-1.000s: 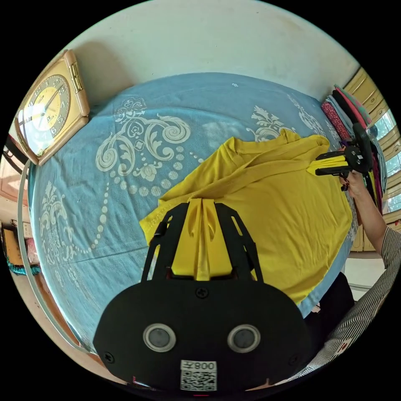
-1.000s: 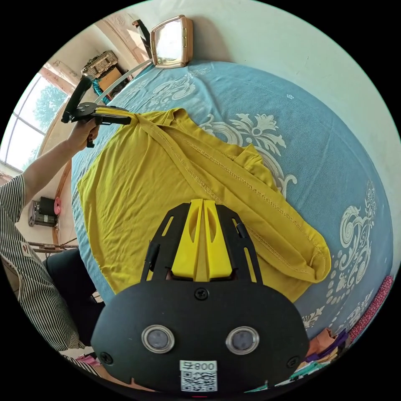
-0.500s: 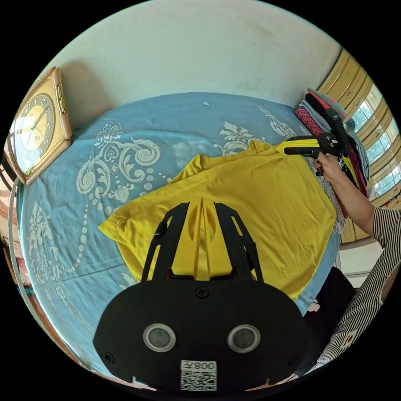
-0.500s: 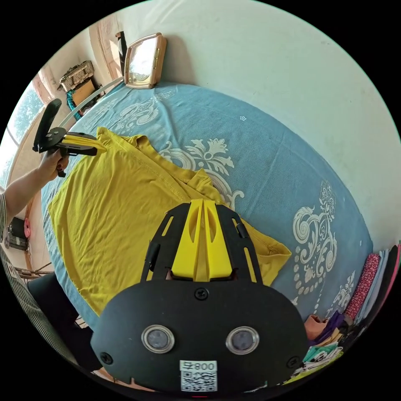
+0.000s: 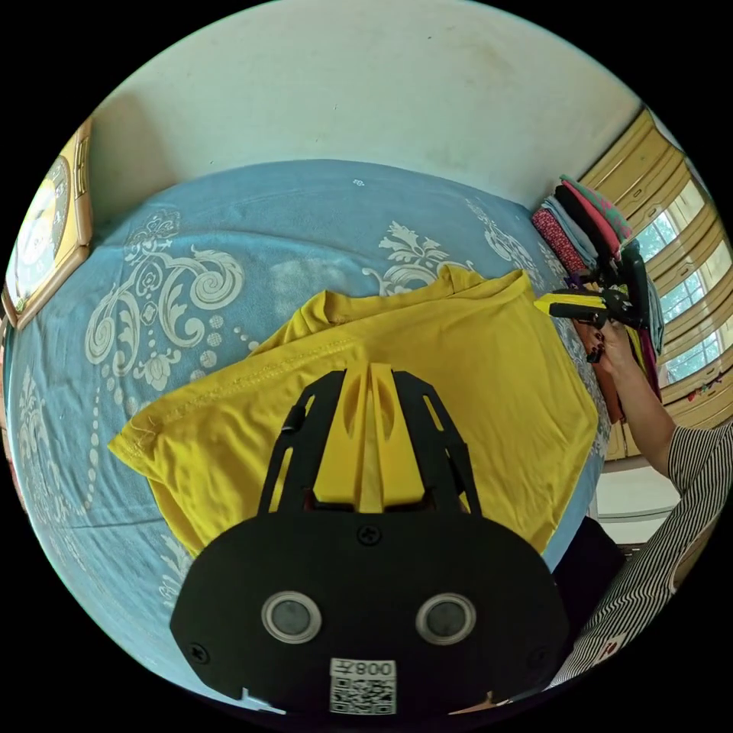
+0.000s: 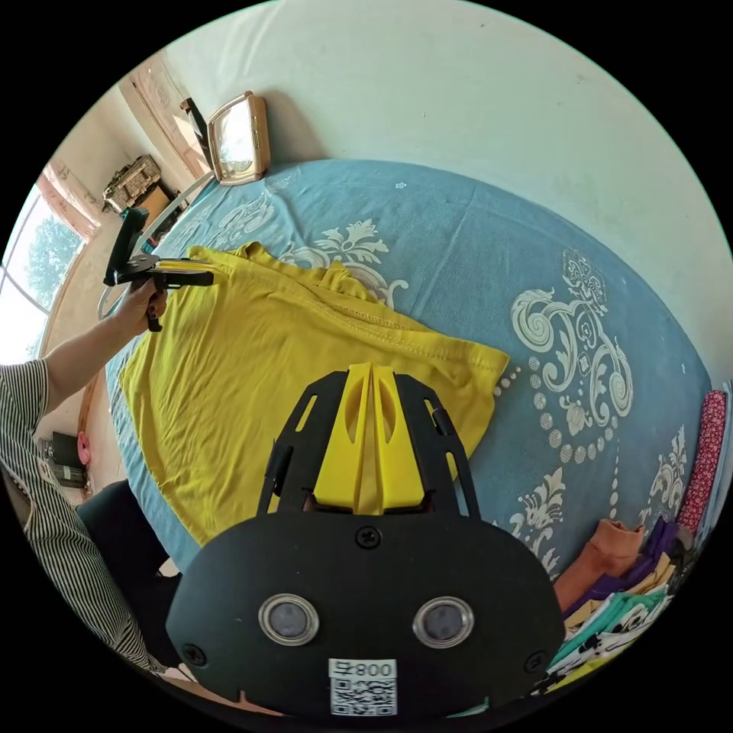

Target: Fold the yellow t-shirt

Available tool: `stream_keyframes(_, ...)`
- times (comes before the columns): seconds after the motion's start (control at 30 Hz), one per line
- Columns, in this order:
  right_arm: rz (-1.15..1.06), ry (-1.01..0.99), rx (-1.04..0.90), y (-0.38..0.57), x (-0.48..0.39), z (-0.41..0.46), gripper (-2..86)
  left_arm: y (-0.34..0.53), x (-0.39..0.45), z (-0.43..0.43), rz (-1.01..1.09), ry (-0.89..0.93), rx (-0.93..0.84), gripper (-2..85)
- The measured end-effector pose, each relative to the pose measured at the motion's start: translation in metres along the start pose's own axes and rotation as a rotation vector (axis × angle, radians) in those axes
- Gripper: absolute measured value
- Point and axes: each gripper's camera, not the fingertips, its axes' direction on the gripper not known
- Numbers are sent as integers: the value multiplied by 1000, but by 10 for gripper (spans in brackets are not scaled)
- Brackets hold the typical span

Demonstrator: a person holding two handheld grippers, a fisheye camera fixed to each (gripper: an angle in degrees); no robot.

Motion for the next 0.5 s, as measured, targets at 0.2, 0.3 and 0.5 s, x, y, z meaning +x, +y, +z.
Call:
stream_keyframes(0.2, 47, 54, -74, -41, 24, 40, 1, -17, -8, -1, -20, -31, -8, 3)
stream_keyframes(0.3, 73, 3, -56, -41, 33, 39, 1, -22, -5, -10, -5, -24, 5, 3)
stream_keyframes(0.5, 133, 19, -21, -16, 35, 39, 0, -17, 4, -5, 2, -44, -31, 3)
